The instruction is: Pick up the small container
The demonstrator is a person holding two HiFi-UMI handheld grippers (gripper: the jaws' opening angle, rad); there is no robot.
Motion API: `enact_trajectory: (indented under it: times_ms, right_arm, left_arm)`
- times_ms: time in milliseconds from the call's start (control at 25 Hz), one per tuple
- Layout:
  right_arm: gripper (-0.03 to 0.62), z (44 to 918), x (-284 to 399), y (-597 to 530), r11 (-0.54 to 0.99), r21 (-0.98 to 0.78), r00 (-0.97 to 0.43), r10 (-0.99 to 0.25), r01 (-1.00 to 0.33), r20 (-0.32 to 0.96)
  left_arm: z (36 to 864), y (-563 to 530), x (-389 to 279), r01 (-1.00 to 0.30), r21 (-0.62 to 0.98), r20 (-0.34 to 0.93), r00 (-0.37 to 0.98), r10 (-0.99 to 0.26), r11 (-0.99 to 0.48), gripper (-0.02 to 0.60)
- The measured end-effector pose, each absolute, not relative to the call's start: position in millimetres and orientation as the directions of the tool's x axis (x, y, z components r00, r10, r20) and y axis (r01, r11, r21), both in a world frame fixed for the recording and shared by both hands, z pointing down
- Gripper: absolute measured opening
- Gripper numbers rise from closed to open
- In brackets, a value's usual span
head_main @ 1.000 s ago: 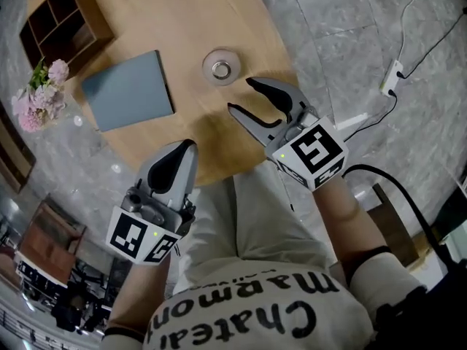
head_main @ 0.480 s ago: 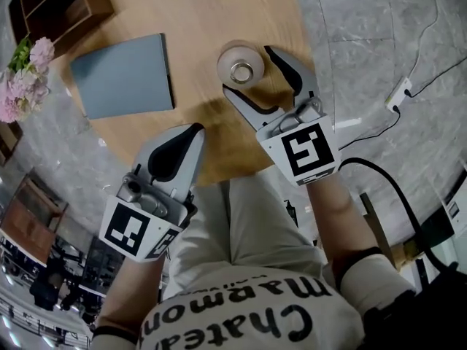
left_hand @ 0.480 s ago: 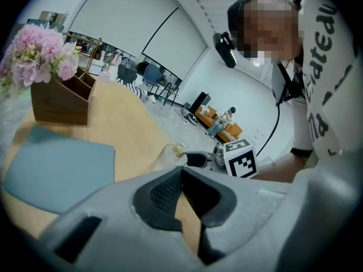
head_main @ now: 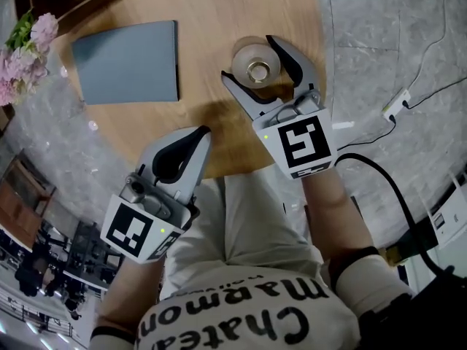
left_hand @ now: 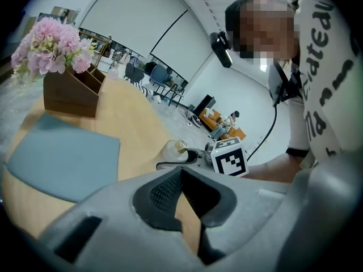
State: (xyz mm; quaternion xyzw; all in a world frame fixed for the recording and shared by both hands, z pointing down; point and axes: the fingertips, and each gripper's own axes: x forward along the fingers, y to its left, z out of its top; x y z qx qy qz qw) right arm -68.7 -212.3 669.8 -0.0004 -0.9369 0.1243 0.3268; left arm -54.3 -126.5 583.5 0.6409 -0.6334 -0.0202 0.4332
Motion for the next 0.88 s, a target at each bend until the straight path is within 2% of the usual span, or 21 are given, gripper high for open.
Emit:
enact_trajectory:
  times_ms: [280,440,880]
  right_arm:
    - [0.321,681.0,-71.9,-214.0,0.979,-0.157,-0.746,0.011,-0.126,0.666]
    - [0.321,685.2,-71.7,-215.0,0.980,-0.157,-0.718,0.020,-0.125,0.695]
    - [0.319,684.0,-71.5,-216.4,0.985,-0.130,-0.703,0.014,-0.113,0.711]
  left_arm:
    - [578.9,-126.2,-49.6,-0.753,0.637,0.501,0.239,-0.832,0.167,0.014]
    - [575.4,-122.0,-47.0,-0.747,0.642,0.500,0.240,-0.832,0.170,0.014]
    - [545.6,-114.7,-65.0,-0.761,0.615,0.485,0.158,-0.860,0.207,0.014]
